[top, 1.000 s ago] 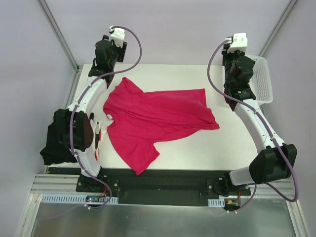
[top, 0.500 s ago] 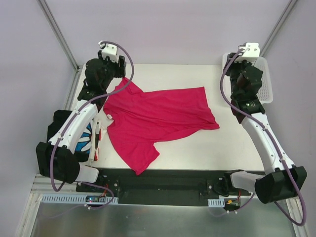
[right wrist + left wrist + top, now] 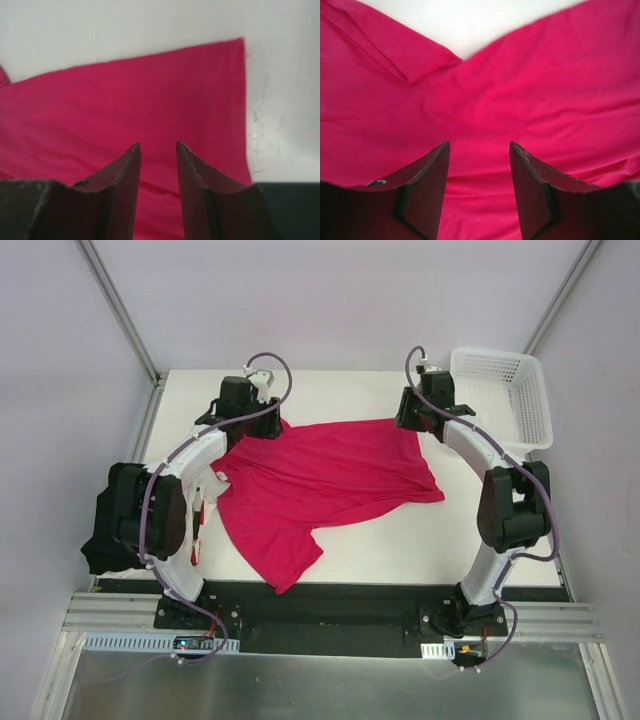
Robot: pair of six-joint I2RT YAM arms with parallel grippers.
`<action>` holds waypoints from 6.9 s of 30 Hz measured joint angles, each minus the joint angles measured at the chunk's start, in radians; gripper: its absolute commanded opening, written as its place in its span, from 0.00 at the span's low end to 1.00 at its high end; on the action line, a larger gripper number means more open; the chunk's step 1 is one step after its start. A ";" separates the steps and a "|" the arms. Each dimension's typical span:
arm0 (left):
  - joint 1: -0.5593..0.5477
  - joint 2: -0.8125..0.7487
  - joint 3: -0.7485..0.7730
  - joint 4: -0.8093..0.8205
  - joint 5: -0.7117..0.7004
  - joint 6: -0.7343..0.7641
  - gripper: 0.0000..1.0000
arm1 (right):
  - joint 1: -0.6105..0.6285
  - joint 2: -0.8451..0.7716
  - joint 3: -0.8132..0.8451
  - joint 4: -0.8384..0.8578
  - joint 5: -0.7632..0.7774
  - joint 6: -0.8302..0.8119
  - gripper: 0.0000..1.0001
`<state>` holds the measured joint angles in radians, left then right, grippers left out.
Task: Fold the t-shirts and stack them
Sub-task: Flatten out the tshirt, then grap the side of the flattened tshirt closest away from the robot with both arms
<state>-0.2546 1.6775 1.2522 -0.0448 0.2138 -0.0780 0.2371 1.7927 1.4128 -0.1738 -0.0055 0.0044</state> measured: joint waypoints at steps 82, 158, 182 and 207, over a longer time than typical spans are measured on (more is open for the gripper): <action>-0.090 0.594 0.552 -0.292 0.388 -0.067 0.46 | -0.271 0.290 0.123 0.174 -0.657 0.426 0.96; -0.440 -0.702 -0.571 -0.494 0.026 -0.409 0.57 | -0.187 -0.461 -0.658 0.073 -0.114 0.287 0.84; -0.734 -0.339 -0.496 -0.496 -0.198 -0.505 0.49 | -0.187 -0.419 -0.706 0.140 -0.161 0.344 0.84; -0.756 -0.326 -0.473 -0.484 -0.191 -0.504 0.40 | -0.188 -0.434 -0.734 0.144 -0.167 0.346 0.84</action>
<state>-1.0103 1.3514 0.7792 -0.5285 0.0227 -0.5823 0.0494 1.3590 0.6785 -0.0299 -0.1730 0.3508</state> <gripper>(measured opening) 0.407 0.836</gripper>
